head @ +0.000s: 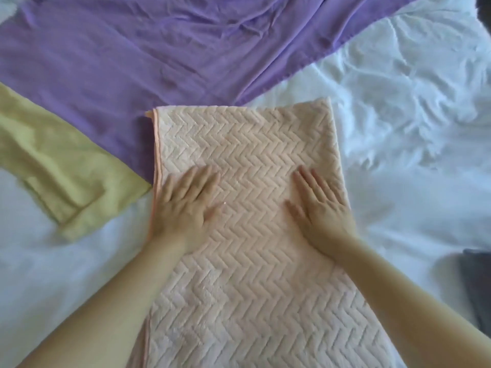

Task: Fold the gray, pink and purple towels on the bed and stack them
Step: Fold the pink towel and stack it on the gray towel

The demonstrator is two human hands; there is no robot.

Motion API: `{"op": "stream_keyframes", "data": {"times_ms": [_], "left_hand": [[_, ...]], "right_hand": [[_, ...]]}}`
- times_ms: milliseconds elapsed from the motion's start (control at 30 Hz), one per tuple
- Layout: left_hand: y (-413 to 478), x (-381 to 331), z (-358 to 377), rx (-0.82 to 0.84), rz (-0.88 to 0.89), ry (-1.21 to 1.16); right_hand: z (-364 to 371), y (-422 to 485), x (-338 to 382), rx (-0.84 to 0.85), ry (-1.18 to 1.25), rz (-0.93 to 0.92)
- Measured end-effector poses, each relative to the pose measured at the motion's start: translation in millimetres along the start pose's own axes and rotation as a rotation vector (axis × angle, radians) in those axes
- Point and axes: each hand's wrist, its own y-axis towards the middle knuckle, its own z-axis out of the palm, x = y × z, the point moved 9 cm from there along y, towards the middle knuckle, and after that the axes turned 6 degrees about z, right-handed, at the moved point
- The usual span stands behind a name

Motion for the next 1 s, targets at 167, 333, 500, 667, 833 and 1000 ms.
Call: {"op": "stream_keyframes", "data": {"times_ms": [167,333,500,667,833,1000], "left_hand": [[-51.0,-14.9,-30.4,-0.145,-0.137,-0.197],[-144.7,-88.8,-2.2,0.004,0.076,-0.161],[-185.3,-28.4,14.6,0.084,-0.192,-0.072],[-235.9,-126.9,-5.2,-0.036,0.079,-0.207],[-326.3,-120.9,30.8,0.014,-0.094,-0.171],[-403.7,-102.8,44.7,-0.031,-0.407,-0.349]], "right_hand": [[-13.8,-41.5,-12.3,-0.078,0.195,0.308],[20.5,-145.8,42.7,0.048,0.116,0.046],[15.5,-196.7,-55.4,0.096,0.05,0.467],[21.0,-261.5,29.8,0.044,0.095,0.074],[48.5,-341.6,-20.5,0.029,0.06,0.167],[57.0,-402.6,-72.5,0.057,0.244,0.389]]}}
